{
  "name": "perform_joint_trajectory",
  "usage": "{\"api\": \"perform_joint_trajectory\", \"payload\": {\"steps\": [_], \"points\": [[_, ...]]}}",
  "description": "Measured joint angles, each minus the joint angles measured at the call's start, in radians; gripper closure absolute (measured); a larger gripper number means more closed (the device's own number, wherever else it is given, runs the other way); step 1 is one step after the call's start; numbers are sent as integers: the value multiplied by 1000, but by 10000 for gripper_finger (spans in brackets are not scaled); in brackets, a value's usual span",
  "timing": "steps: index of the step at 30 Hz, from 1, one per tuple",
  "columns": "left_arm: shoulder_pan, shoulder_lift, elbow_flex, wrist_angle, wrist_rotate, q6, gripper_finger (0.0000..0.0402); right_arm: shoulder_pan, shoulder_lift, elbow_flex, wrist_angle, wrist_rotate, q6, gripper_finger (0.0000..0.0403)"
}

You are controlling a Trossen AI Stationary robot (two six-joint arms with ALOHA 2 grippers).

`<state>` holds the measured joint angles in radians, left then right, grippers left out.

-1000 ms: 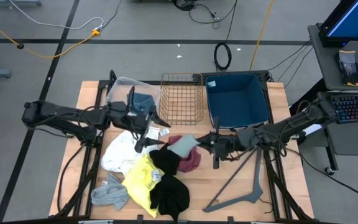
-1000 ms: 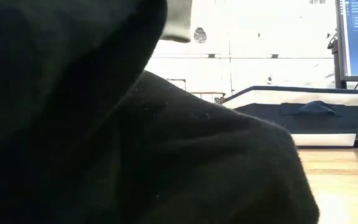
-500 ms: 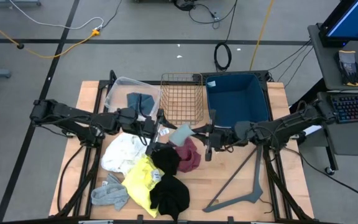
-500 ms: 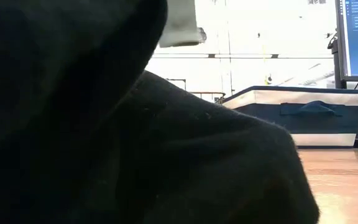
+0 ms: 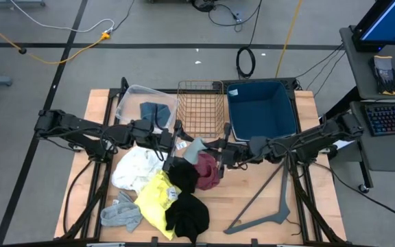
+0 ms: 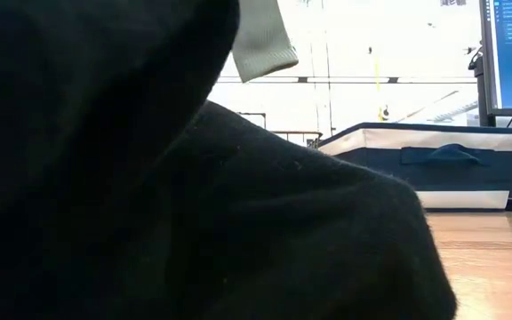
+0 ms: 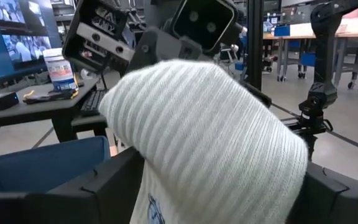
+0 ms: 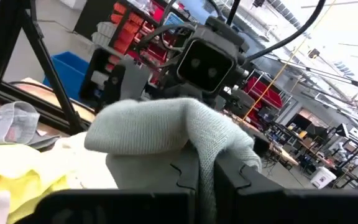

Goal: Pick & Place Cloths
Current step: Put the gray sock into the transparent bin

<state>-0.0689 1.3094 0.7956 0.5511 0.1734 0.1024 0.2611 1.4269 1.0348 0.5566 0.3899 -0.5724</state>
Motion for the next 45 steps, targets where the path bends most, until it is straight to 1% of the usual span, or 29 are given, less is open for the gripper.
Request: {"api": "perform_joint_trajectory", "payload": {"steps": [5,10,13,18,19,21,24,28,33,39,45], "points": [[0,0,0,-2,-5,-2,146,0,-1,0,1,-9,28,399],[-1,0,0,-4,-25,-19,205,0,-1,0,0,-118,89,399],[-1,0,0,-25,-27,-22,254,1,-1,0,-10,-135,110,398],[0,0,0,-72,-27,-22,368,2,-1,0,-28,-137,148,379],[0,0,0,-87,-27,-21,383,3,-1,0,-34,-136,166,373],[0,0,0,-115,-32,-22,386,3,-1,0,-61,-135,194,360],[0,0,0,-143,-76,-26,384,8,-1,0,-128,-134,198,340],[4,0,0,-184,-104,-28,394,26,-1,0,-216,-129,211,304],[4,-15,0,-230,-161,-29,396,64,-1,0,-329,-125,320,249],[4,-82,0,-318,-279,-29,397,117,-1,0,-471,-124,399,198],[4,-191,0,-423,-422,1,397,169,-1,0,-590,-123,427,176]]}}
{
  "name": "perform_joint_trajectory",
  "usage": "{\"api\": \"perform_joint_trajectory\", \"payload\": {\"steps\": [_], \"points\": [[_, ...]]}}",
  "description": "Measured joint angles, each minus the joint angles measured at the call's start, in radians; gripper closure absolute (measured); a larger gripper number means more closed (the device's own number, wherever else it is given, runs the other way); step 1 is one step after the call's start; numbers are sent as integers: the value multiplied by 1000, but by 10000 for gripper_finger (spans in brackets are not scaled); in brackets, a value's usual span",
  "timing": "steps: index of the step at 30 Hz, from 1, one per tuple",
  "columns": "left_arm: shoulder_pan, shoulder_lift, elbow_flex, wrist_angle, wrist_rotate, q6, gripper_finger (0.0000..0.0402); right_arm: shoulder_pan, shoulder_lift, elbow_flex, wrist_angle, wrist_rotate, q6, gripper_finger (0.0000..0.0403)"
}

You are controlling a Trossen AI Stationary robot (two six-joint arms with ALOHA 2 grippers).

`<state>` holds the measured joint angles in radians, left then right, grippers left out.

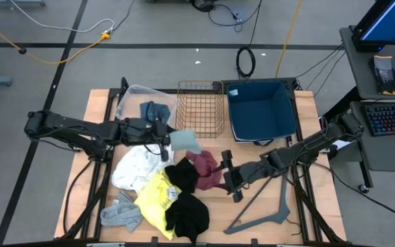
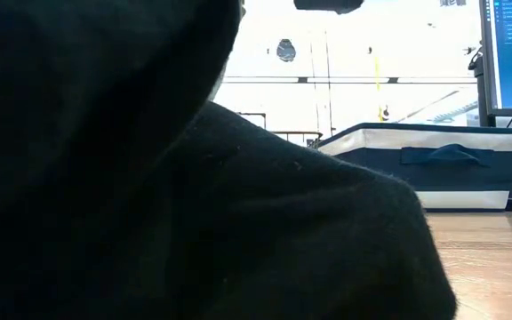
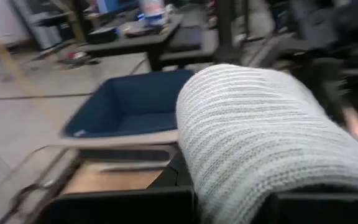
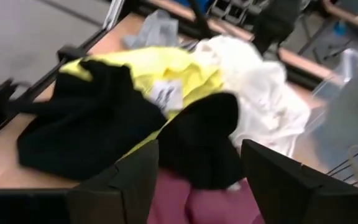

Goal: Pick & Place Cloths
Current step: Put the gray sock into the transparent bin

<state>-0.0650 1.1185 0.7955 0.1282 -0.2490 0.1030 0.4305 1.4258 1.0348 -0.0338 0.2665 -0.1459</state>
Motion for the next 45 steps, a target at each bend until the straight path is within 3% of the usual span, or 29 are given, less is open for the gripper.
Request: {"api": "perform_joint_trajectory", "payload": {"steps": [6,13,24,33,45], "points": [[24,-102,0,-52,-209,32,397,39,0,0,-142,-5,83,179],[131,-175,0,-103,-331,45,397,69,0,0,-266,-8,189,187],[308,-191,0,-159,-338,15,397,135,0,-1,-407,-10,322,192],[366,-190,0,-207,-319,-21,398,163,-1,-1,-401,-9,318,193],[522,-190,0,-395,-328,-218,397,163,-1,-1,-402,-8,317,193]]}}
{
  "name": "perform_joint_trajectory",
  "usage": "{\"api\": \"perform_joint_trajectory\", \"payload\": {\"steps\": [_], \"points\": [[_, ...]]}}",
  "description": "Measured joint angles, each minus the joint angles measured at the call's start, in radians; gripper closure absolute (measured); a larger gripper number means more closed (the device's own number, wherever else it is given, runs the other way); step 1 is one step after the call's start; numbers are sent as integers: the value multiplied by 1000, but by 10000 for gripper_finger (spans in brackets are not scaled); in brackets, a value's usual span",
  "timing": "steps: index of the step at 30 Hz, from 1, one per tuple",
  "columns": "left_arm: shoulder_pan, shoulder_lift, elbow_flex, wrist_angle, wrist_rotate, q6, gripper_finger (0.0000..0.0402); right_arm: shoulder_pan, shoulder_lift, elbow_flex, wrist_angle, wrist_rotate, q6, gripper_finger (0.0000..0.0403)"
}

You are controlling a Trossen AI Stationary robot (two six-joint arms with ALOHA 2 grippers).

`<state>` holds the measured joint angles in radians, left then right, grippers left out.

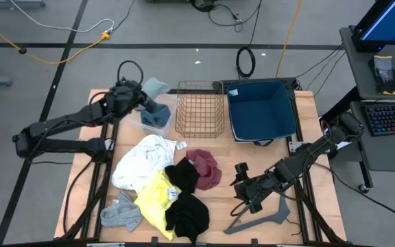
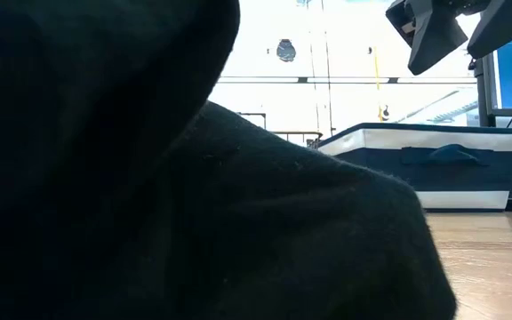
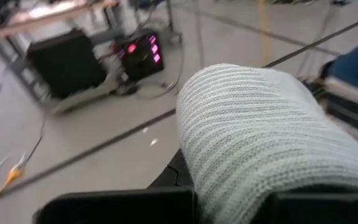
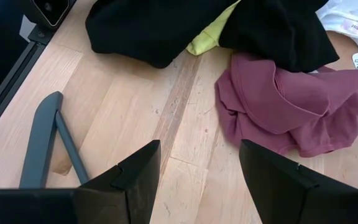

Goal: Pick & Place Cloths
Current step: Put the gray sock into the transparent bin

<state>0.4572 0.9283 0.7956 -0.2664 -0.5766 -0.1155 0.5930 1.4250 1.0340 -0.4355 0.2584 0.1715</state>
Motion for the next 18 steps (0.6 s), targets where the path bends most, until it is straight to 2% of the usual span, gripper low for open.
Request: {"api": "perform_joint_trajectory", "payload": {"steps": [2,10,18], "points": [[34,0,0,-36,10,-26,398,0,0,0,0,0,0,193],[171,1,0,-161,155,-106,398,0,0,0,0,1,0,193],[237,1,0,-309,235,-187,397,0,0,0,4,1,0,193]]}}
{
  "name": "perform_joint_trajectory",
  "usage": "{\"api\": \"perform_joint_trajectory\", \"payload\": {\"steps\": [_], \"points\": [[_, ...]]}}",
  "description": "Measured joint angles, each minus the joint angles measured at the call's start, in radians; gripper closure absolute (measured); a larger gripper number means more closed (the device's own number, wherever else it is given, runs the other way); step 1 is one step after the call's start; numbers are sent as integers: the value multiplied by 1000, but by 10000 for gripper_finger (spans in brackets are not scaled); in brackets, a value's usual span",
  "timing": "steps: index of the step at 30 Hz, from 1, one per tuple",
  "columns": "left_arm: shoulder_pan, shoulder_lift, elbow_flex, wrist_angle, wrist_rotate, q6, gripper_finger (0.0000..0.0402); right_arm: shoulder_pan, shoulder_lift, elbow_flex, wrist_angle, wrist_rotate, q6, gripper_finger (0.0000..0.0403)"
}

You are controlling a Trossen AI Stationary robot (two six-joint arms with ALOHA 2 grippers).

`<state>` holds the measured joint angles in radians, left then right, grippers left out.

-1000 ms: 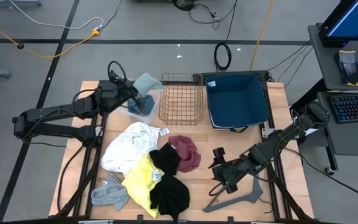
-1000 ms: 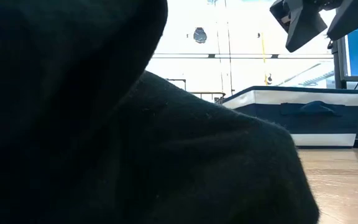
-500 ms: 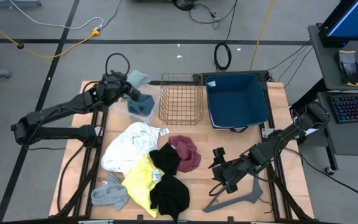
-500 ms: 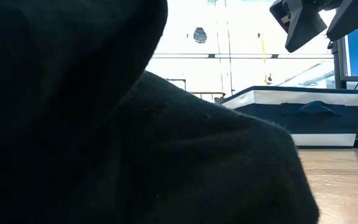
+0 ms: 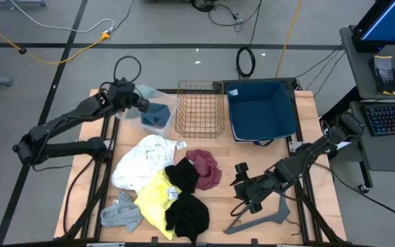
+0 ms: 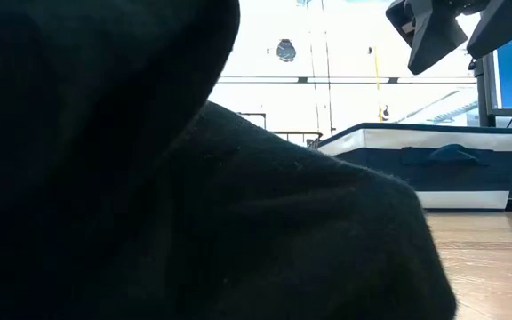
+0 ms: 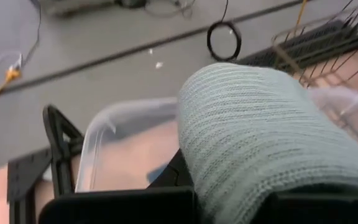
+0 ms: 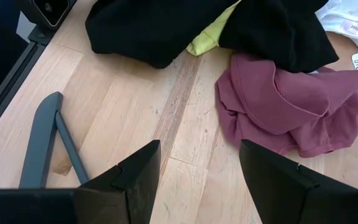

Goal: Pick & Place Cloths
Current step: Put the gray sock into the transparent bin

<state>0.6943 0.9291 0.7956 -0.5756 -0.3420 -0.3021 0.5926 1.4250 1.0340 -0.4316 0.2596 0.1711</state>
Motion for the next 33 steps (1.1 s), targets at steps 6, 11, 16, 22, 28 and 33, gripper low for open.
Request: {"api": "perform_joint_trajectory", "payload": {"steps": [6,11,16,22,28,33], "points": [[5,13,0,-55,31,-48,398,0,0,0,1,0,0,193],[5,71,0,-66,69,-74,398,0,0,0,1,0,0,193],[5,149,0,-68,84,-104,393,0,0,0,2,0,12,193],[14,219,0,-89,97,-128,397,0,0,0,2,0,26,193],[37,262,0,-88,138,-147,387,0,0,0,1,0,26,193],[45,262,0,-82,163,-149,395,0,0,0,1,0,26,193]]}}
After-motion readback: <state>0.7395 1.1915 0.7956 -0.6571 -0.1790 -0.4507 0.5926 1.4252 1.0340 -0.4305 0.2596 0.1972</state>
